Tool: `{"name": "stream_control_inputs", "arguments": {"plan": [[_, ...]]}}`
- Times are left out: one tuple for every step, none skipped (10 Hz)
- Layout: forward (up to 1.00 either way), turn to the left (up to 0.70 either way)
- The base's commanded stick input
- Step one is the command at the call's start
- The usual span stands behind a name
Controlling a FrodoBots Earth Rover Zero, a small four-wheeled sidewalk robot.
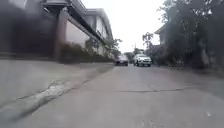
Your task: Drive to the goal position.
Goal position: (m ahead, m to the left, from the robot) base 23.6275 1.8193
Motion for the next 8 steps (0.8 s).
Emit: {"name": "stream_control_inputs", "arguments": {"plan": [[1.0,-0.11],[1.0,0.0],[1.0,0.0],[1.0,0.0],[1.0,0.0],[1.0,0.0],[1.0,0.0],[1.0,-0.02]]}}
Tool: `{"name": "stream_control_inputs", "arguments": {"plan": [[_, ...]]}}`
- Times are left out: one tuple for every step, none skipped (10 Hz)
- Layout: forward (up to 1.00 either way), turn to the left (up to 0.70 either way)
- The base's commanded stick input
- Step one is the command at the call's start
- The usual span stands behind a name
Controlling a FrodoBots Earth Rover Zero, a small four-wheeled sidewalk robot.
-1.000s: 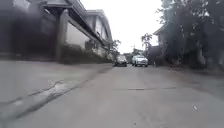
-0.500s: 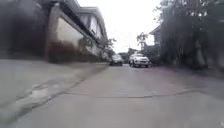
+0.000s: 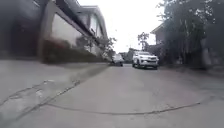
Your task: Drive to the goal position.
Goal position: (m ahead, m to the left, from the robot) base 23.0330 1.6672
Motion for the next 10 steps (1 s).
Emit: {"name": "stream_control_inputs", "arguments": {"plan": [[1.0,-0.17],[1.0,-0.38],[1.0,-0.39],[1.0,-0.28],[1.0,-0.04],[1.0,0.0],[1.0,0.0],[1.0,0.0],[1.0,0.0],[1.0,0.0]]}}
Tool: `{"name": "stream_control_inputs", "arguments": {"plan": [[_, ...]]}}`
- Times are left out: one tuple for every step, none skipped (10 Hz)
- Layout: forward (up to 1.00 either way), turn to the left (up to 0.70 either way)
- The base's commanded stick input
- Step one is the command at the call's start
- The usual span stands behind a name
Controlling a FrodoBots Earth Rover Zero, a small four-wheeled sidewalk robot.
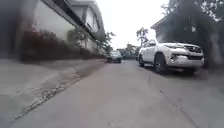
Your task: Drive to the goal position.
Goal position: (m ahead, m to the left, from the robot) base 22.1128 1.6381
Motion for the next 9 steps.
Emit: {"name": "stream_control_inputs", "arguments": {"plan": [[1.0,0.0],[1.0,-0.02],[1.0,-0.22],[1.0,-0.39],[1.0,-0.4],[1.0,-0.4],[1.0,-0.4],[1.0,-0.4],[1.0,-0.34]]}}
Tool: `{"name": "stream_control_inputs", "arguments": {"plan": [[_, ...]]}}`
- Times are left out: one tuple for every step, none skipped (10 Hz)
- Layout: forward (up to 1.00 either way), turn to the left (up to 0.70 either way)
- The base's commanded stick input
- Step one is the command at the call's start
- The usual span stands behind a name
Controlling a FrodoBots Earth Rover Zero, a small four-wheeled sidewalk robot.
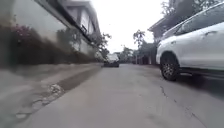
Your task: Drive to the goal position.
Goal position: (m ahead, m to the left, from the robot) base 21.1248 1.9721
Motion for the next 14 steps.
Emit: {"name": "stream_control_inputs", "arguments": {"plan": [[1.0,0.0],[1.0,0.0],[1.0,0.0],[1.0,0.0],[1.0,-0.01],[1.0,-0.15],[1.0,-0.38],[1.0,-0.4],[1.0,-0.19],[1.0,0.0],[1.0,0.0],[1.0,0.0],[1.0,0.0],[1.0,0.0]]}}
